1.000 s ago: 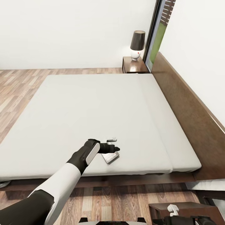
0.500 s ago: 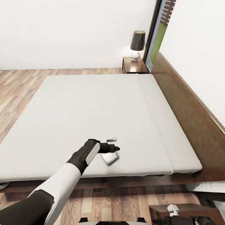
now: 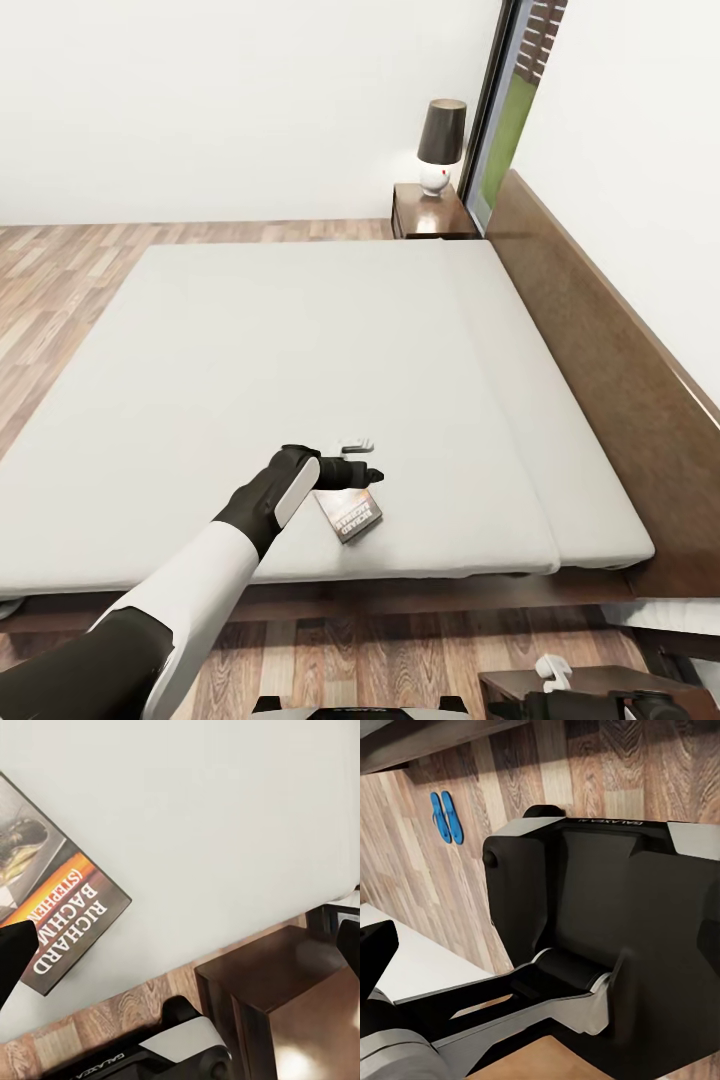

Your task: In the bedroom, move the book from the bed onto either nightstand, and place the two sandals side by side next to the bed.

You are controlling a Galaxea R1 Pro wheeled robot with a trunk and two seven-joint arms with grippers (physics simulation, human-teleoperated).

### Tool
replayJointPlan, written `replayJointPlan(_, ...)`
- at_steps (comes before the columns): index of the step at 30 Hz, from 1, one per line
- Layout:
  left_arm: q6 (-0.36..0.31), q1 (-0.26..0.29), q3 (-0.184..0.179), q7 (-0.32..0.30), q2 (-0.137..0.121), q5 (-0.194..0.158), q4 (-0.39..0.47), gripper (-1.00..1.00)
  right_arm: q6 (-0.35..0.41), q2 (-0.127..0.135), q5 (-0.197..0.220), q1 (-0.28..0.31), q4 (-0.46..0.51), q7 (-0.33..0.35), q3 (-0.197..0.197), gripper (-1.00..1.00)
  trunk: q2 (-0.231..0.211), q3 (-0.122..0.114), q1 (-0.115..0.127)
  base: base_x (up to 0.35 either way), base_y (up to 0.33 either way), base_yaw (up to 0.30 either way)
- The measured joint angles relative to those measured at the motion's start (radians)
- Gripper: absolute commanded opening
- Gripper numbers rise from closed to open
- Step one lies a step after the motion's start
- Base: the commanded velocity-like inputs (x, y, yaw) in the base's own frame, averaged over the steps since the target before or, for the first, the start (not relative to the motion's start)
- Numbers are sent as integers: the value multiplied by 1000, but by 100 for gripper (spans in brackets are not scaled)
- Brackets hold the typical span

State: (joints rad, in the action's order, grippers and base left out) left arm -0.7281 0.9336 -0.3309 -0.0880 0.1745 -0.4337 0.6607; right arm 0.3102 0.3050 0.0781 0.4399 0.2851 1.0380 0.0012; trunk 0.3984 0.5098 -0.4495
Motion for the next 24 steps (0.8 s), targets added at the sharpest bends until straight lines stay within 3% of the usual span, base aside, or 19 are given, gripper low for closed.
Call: replayJointPlan(24,0,0,-1,0,0,-2,0,100,0,0,0,0,0,1,0,100,0,0,0,35,-2,0)
